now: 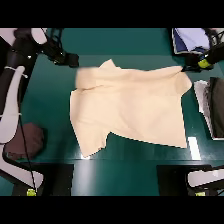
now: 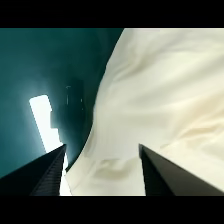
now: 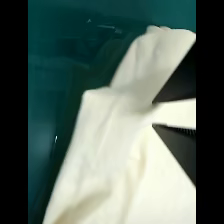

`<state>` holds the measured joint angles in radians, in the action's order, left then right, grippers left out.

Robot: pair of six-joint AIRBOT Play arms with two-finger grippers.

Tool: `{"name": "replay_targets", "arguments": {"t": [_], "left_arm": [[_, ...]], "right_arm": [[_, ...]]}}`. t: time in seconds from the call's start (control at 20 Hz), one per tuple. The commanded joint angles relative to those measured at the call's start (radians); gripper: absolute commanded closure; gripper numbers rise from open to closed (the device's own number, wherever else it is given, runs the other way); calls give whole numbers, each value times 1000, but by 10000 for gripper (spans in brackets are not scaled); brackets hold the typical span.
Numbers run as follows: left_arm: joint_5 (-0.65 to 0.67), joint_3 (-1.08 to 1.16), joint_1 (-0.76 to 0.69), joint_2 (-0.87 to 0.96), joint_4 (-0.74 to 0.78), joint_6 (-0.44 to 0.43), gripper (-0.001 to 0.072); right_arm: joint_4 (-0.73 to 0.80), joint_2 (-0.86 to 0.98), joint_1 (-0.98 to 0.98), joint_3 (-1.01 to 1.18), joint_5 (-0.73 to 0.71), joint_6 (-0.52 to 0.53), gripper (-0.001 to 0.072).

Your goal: Fold the shirts.

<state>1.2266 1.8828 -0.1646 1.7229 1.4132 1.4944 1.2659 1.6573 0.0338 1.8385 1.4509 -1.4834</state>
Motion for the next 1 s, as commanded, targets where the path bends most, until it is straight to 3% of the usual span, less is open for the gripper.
{"name": "replay_targets", "arguments": {"t": [0.0, 0.2, 0.3, 0.55, 0.85, 0.95], "left_arm": [[45, 19, 17, 64, 0, -3, 165], [199, 58, 135, 1, -77, -10, 166], [255, 27, 195, -48, -108, -10, 165], [154, -420, 274, -303, -179, -49, 165], [-100, -997, 274, -505, -294, -64, 165], [-146, -1096, 274, -504, -402, -145, 165]], "right_arm": [[-45, 75, -9, -11, -36, 24, 334], [-199, 25, -73, -41, 114, 135, 335], [-275, -55, -120, -153, 97, 160, 334], [-385, -317, -216, -540, 40, 203, 335], [-410, -525, -243, -792, -39, 213, 335], [-410, -561, -243, -819, -42, 213, 335]]}}
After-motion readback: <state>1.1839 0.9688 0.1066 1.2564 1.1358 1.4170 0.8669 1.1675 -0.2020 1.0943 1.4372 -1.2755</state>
